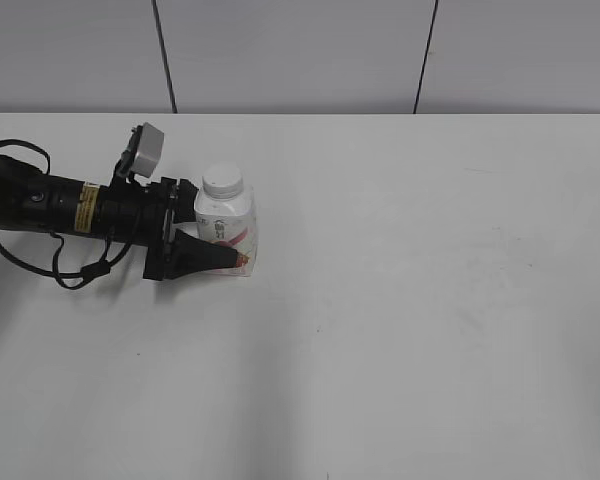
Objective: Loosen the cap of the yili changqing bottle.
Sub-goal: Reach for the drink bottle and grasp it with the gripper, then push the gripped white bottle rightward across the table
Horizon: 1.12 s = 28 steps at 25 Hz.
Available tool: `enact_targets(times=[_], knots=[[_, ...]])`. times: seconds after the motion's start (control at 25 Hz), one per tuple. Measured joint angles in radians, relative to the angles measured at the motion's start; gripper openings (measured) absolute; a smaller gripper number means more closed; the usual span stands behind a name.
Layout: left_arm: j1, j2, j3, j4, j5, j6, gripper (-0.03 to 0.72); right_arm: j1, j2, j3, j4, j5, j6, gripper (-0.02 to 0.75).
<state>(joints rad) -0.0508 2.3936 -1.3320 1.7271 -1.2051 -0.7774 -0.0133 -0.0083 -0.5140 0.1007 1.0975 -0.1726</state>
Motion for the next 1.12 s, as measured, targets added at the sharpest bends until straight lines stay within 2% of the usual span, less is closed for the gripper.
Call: enact_targets(times=[0.44, 0.76, 0.96, 1.12], knots=[[-0.001, 0.003, 0.000, -0.005, -0.010, 0.000, 0.422, 0.000, 0.000, 0.000, 0.000, 0.000, 0.000, 0.545], [-0.018, 0.003, 0.000, -0.012, -0.002, 0.000, 0.419, 0.000, 0.000, 0.000, 0.000, 0.000, 0.000, 0.545], [-0.087, -0.019, 0.000, -0.017, 0.024, 0.000, 0.419, 0.000, 0.000, 0.000, 0.000, 0.000, 0.000, 0.545], [-0.145, -0.040, 0.000, -0.061, 0.023, 0.000, 0.418, 0.000, 0.000, 0.000, 0.000, 0.000, 0.000, 0.545]])
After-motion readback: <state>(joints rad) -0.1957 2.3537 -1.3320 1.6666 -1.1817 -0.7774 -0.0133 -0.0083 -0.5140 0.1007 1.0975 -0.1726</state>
